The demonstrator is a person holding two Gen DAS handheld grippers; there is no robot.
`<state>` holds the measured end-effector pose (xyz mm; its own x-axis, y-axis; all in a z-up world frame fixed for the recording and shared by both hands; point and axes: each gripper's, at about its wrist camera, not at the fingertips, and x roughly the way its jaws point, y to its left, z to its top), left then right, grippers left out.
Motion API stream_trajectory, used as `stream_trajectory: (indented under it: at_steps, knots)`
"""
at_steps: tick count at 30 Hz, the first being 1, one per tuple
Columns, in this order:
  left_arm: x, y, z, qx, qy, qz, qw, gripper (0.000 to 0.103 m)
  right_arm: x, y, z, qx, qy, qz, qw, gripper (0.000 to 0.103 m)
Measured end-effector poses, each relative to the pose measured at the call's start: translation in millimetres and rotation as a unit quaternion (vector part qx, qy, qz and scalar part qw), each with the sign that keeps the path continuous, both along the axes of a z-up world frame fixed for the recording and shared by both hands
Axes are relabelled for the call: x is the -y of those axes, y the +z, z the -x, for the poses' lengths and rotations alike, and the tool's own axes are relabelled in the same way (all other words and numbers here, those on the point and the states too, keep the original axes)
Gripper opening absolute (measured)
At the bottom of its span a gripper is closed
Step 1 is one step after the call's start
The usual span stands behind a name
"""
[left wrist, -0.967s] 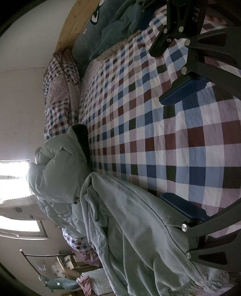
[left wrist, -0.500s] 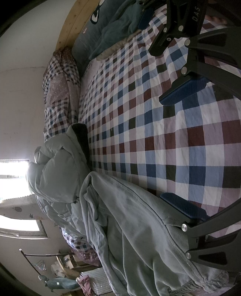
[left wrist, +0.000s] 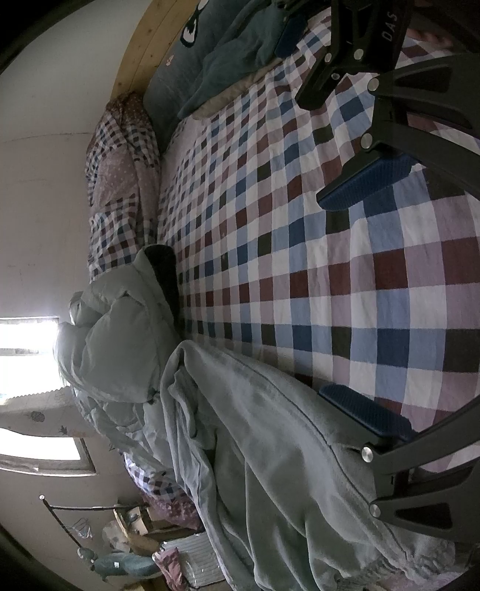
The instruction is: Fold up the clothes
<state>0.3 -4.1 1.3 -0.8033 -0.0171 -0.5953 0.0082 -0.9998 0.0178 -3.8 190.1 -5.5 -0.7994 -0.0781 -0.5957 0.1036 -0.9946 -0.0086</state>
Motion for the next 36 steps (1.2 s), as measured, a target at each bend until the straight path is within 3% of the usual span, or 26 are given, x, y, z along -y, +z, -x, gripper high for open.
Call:
stream_trajectory:
  at_steps: [28,36]
  knots:
    - [16,14,-37,-0.017,-0.001,-0.037,0.9992,0.097,0,15,-16,-0.031,0.011,-0.009,0.999,0.103]
    - [46,26,-62,-0.033,0.010,-0.053,0.9980,0.097,16,21,-30,-0.048,0.048,-0.027,0.997,0.103]
